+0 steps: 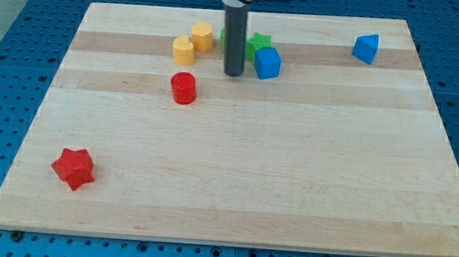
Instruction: Move the red circle to the bottom of the board
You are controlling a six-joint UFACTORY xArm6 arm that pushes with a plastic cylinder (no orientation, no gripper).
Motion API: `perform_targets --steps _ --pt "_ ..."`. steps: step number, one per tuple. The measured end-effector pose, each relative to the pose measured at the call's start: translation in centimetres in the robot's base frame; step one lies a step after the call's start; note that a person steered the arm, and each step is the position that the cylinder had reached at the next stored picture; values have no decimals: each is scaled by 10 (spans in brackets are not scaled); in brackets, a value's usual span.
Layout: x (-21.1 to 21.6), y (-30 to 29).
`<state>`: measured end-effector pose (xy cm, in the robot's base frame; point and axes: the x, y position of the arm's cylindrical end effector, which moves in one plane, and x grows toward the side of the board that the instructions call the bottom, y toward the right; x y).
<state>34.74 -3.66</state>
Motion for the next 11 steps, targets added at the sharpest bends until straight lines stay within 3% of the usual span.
perform_targets --steps 2,5,6,7,8,11 --pt "20 -73" --pt "113 -113" --pt "96 -106" --pt "11 -81" --pt "14 -56" --pt "85 -55"
